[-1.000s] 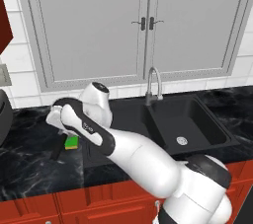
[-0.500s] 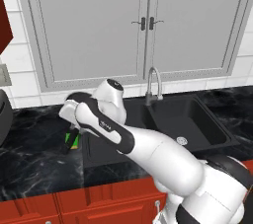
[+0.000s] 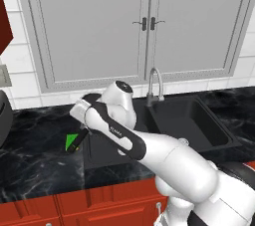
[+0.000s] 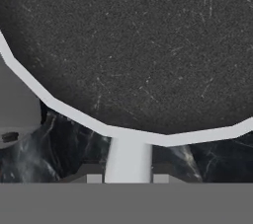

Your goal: Pick the pan and sponge and place them into the sink. Then turn on the water.

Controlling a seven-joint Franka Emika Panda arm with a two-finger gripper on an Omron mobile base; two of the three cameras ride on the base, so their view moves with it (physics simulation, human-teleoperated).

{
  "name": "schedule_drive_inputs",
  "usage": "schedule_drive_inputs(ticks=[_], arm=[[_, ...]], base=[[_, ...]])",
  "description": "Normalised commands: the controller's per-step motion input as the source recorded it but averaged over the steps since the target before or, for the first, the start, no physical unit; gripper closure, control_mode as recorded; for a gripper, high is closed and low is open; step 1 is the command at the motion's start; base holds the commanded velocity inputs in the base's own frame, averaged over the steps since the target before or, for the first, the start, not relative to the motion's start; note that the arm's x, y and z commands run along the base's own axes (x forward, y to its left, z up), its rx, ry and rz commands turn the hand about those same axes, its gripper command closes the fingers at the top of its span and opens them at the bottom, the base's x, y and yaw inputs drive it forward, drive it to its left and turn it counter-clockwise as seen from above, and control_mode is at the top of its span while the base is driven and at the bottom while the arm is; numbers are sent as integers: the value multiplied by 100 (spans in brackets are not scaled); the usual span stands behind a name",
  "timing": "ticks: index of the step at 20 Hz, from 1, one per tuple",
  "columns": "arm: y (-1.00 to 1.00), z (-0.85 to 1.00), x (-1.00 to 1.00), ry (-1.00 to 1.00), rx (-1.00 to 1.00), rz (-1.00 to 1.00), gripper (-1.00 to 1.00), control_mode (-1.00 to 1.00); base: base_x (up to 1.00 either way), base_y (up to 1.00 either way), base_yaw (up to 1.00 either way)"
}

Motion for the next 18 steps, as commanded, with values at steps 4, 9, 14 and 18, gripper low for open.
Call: schedule_drive_inputs(ticks=[4, 9, 14, 18], arm=[[-29, 0, 0, 7, 0, -14, 100, -100], [-29, 0, 0, 9, 0, -8, 100, -100], [-28, -2, 13, 13, 0, -1, 100, -100], [-33, -13, 34, 16, -1, 0, 100, -100]], base=[[0, 0, 0], [0, 0, 0], [0, 0, 0], [0, 0, 0]])
